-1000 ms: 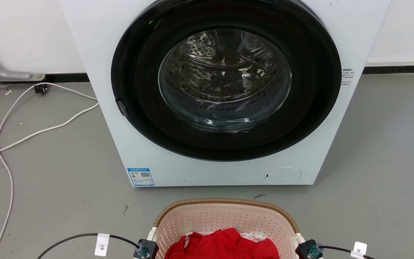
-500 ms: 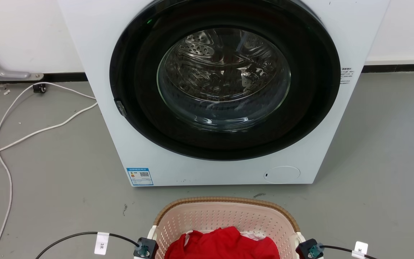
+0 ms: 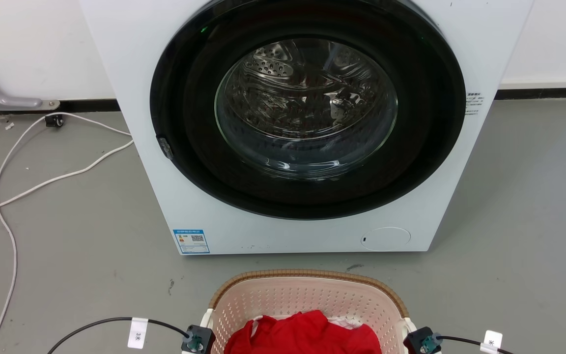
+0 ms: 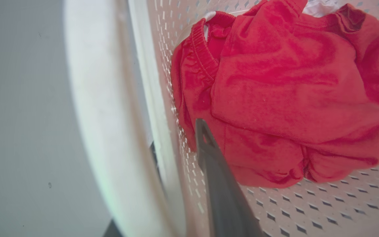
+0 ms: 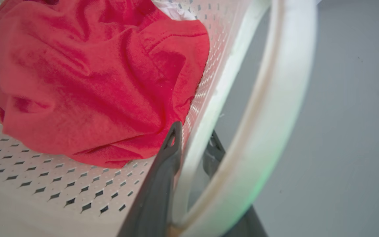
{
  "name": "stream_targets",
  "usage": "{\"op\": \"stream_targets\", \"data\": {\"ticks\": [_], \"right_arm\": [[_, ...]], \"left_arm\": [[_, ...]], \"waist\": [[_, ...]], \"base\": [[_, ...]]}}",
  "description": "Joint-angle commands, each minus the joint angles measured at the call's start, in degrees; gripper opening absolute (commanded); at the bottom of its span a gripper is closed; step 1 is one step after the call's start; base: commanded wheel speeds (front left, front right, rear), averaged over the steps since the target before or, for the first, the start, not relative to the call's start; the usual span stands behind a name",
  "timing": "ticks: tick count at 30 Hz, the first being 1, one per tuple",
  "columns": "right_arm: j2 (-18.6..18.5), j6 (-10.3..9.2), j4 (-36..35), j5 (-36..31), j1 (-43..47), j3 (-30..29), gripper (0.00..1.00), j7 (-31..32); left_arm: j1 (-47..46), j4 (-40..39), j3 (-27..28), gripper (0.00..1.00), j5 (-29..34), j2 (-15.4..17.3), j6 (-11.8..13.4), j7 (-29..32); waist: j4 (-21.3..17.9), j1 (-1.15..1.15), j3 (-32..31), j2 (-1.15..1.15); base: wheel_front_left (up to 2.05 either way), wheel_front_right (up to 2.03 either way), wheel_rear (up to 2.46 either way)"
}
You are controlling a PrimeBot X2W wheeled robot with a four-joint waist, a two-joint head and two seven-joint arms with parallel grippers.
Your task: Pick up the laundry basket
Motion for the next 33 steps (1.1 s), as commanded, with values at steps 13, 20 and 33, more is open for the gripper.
{"op": "stream_targets", "data": {"ticks": [13,20,33], "right_arm": [[-1.7,0.16,0.4,0.8,-0.8,1.2,0.00,0.4],[-1.5,0.15,0.4,1.2,-0.8,1.7,0.00,0.3],[-1.6,0.16,0.4,1.9,-0.7,2.3,0.00,0.4]], "left_arm": [[-0.3,0.0,-0.9,0.00,-0.5,1.5,-0.1,-0.6],[0.0,0.0,-1.4,0.00,-0.8,1.6,-0.1,-0.4],[0.2,0.0,-2.1,0.00,-1.5,1.6,0.1,-0.6]], "waist": [[0.0,0.00,0.0,0.00],[0.2,0.00,-0.1,0.00],[0.2,0.00,-0.2,0.00]], "base": [[0.00,0.00,0.00],[0.00,0.00,0.00],[0.00,0.00,0.00]]}}
